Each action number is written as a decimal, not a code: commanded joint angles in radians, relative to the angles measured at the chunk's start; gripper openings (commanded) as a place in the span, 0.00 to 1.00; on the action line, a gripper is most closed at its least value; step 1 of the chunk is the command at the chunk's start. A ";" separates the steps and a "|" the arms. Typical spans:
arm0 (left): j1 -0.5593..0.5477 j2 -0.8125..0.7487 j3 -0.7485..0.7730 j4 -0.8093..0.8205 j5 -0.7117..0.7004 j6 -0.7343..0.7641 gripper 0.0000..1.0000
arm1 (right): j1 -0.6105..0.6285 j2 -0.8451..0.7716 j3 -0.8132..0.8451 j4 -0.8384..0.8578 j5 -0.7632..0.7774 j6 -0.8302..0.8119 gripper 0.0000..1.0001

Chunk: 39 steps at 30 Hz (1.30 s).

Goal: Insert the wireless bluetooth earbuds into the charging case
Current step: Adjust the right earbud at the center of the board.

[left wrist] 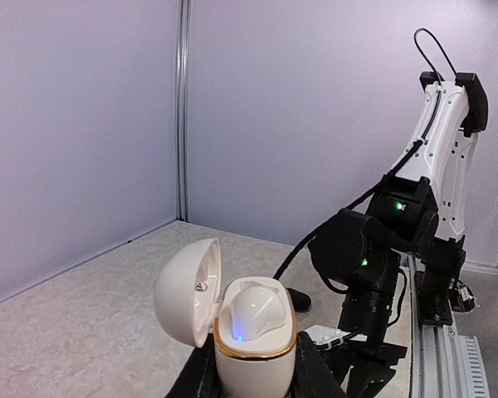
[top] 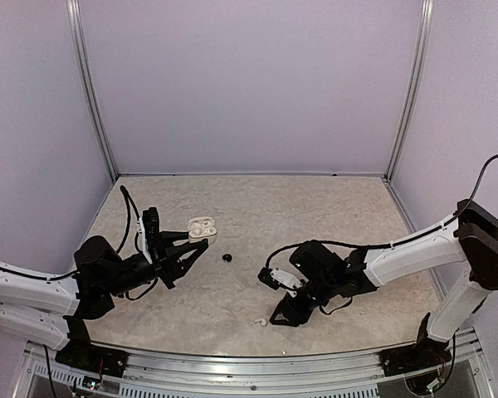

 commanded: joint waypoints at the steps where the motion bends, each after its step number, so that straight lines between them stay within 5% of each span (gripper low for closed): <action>1: 0.005 -0.014 -0.013 0.039 -0.007 -0.001 0.08 | 0.026 0.036 0.005 0.046 0.028 0.019 0.45; 19: 0.005 -0.006 -0.009 0.039 -0.005 0.012 0.07 | 0.072 0.136 0.129 -0.077 0.284 -0.033 0.40; 30: 0.005 -0.008 -0.013 0.036 -0.009 0.015 0.08 | 0.035 0.018 0.050 0.043 0.121 -0.112 0.43; 39: 0.005 -0.008 -0.014 0.039 -0.007 0.013 0.08 | 0.038 0.083 0.157 -0.072 0.030 -0.020 0.37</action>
